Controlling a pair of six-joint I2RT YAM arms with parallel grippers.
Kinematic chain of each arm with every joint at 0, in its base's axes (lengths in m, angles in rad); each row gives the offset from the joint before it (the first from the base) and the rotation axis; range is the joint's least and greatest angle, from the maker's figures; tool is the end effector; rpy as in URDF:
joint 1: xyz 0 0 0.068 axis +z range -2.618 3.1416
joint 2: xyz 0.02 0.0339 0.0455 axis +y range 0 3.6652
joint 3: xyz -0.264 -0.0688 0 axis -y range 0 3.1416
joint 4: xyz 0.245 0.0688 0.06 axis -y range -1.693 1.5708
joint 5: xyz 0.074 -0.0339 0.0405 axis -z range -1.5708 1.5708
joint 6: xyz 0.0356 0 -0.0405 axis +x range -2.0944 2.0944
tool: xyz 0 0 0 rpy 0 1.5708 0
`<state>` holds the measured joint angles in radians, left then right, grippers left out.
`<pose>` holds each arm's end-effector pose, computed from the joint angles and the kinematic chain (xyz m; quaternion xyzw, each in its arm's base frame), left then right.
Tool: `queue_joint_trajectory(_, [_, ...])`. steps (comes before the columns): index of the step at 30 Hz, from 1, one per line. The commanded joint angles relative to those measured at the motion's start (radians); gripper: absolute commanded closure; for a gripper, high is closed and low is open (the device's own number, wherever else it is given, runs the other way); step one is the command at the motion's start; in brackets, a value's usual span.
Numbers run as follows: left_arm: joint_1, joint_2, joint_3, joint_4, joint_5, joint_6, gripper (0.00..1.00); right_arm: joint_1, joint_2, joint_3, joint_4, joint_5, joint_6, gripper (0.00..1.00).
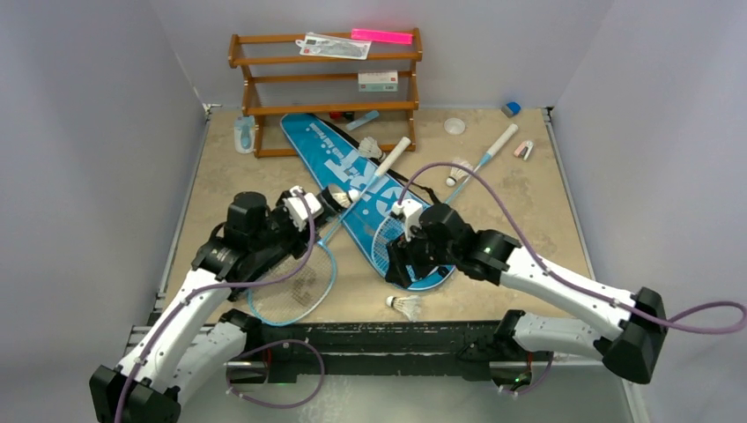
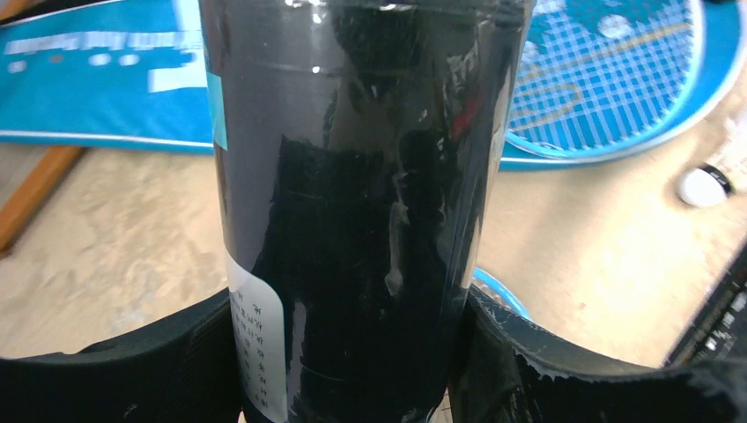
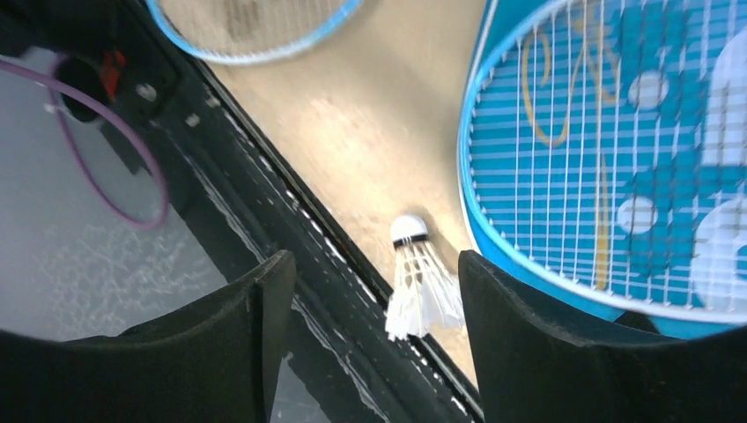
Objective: Pack up the badminton gear
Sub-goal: Pick up the shuttlecock at the center of the board.
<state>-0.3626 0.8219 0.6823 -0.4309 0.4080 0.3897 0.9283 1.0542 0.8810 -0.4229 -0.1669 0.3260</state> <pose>0.1642 -0.0774 0.2746 0.4060 0.7635 -0.1714 0.4720 0.1340 0.1889 0.2987 -0.2985 0.8293 0.3335 0.3346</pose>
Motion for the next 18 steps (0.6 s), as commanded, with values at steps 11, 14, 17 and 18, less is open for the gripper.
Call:
queue_joint_trajectory(11, [0.083, -0.089, -0.001, 0.148, -0.330, -0.217, 0.56, 0.217, 0.368, 0.137, -0.162, 0.182, -0.009, 0.41])
queue_joint_trajectory(14, [0.089, -0.089, 0.006, 0.147, -0.402, -0.250, 0.57, 0.218, 0.405, 0.131, -0.140, 0.187, -0.013, 0.41])
queue_joint_trajectory(17, [0.094, -0.100, 0.007, 0.154, -0.406, -0.253, 0.58, 0.221, 0.450, 0.147, -0.149, 0.220, -0.022, 0.41])
queue_joint_trajectory(18, [0.095, -0.108, 0.006, 0.157, -0.406, -0.253, 0.58, 0.222, 0.466, 0.156, -0.156, 0.231, -0.024, 0.40])
